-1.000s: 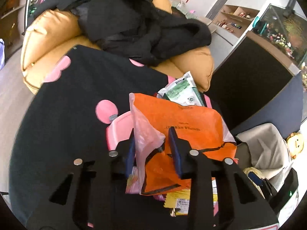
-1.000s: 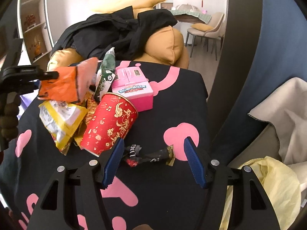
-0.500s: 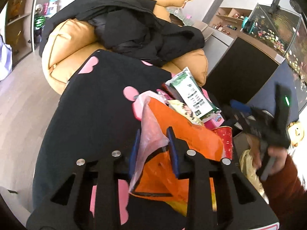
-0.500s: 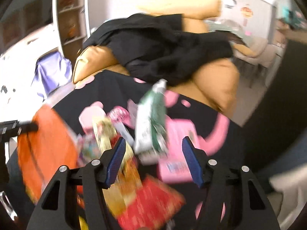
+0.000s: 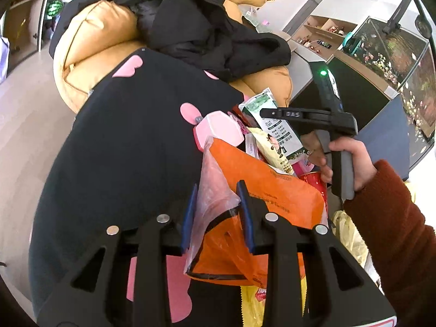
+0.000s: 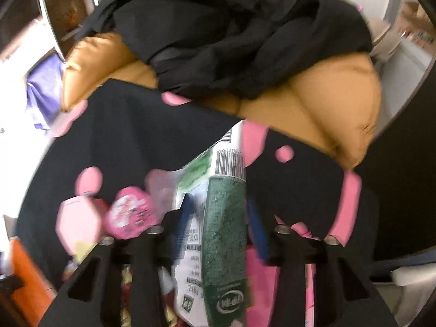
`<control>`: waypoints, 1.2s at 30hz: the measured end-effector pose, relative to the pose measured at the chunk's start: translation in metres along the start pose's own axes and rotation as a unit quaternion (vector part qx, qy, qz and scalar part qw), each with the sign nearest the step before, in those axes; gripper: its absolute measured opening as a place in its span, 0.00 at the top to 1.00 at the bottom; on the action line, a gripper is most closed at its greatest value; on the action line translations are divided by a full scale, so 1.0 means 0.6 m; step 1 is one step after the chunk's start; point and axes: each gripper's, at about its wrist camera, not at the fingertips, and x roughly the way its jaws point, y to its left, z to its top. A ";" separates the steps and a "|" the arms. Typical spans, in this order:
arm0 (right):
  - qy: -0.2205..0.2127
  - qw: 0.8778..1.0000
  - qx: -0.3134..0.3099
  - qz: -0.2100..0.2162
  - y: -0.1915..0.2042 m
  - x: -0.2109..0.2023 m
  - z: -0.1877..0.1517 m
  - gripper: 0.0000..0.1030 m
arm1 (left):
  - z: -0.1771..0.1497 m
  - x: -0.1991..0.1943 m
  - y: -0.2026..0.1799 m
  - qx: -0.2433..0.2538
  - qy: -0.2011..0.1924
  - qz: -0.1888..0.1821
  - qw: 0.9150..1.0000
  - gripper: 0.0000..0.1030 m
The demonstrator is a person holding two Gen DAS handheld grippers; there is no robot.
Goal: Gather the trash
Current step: 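Grasp the green-white packet with the right tool while the left tool holds the orange bag, then carry both items to the yellow trash bag, opening the left tool to drop the orange bag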
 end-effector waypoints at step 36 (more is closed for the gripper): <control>-0.277 0.958 0.028 -0.073 -0.065 -0.530 -0.415 0.70 | -0.044 -0.124 -0.286 0.143 -0.093 0.002 0.985 0.77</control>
